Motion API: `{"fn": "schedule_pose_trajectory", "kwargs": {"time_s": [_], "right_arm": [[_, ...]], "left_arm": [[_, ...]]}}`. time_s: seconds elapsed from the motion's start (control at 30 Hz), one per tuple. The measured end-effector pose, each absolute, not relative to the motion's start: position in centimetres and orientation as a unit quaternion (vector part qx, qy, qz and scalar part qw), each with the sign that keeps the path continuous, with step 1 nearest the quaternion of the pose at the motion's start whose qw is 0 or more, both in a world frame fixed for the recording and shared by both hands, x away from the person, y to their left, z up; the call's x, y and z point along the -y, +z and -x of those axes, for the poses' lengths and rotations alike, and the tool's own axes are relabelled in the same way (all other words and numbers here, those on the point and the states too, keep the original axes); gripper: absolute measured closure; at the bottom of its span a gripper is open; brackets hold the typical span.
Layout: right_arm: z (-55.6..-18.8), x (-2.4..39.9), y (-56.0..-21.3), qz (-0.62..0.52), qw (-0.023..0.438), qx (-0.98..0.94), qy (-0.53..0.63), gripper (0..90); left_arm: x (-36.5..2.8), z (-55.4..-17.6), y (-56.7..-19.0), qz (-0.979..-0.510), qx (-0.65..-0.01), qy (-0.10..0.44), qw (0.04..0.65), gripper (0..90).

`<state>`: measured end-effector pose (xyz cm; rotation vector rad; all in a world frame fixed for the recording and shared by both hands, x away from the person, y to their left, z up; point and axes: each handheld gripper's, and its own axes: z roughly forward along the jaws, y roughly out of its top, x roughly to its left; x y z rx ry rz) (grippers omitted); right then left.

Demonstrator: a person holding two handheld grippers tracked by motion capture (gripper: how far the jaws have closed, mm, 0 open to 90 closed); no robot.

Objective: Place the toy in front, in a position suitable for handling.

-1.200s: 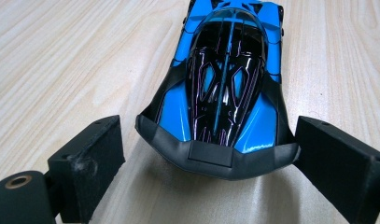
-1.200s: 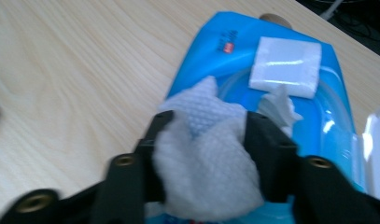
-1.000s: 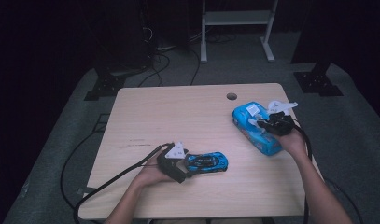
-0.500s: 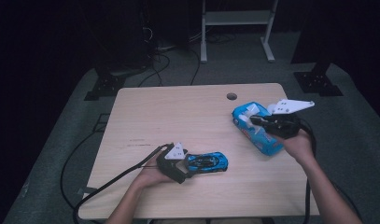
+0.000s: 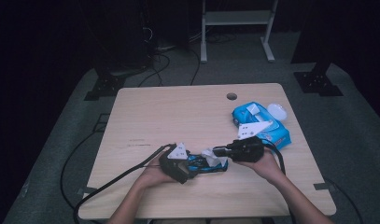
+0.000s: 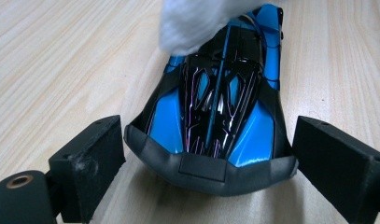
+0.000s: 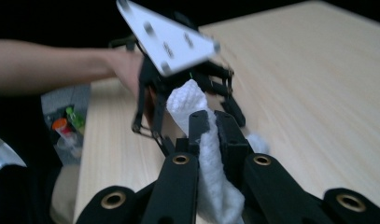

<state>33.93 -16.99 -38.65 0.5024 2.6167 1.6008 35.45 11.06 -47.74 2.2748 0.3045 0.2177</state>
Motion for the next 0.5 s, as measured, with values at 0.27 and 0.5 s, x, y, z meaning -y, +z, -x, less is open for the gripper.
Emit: {"fn": "schedule_pose_trajectory", "kwargs": {"time_s": [0.27,0.5], "right_arm": [[-35.8,14.9,-43.0,-0.170,0.058,-0.887,0.425,58.4],[-38.6,14.1,-45.1,-0.238,0.005,-0.857,0.456,59.4]], "left_arm": [[-11.1,-35.7,-47.9,-0.902,-0.120,0.077,0.407,20.0],[-11.1,-35.7,-47.8,-0.903,-0.116,0.078,0.406,20.3]]}}
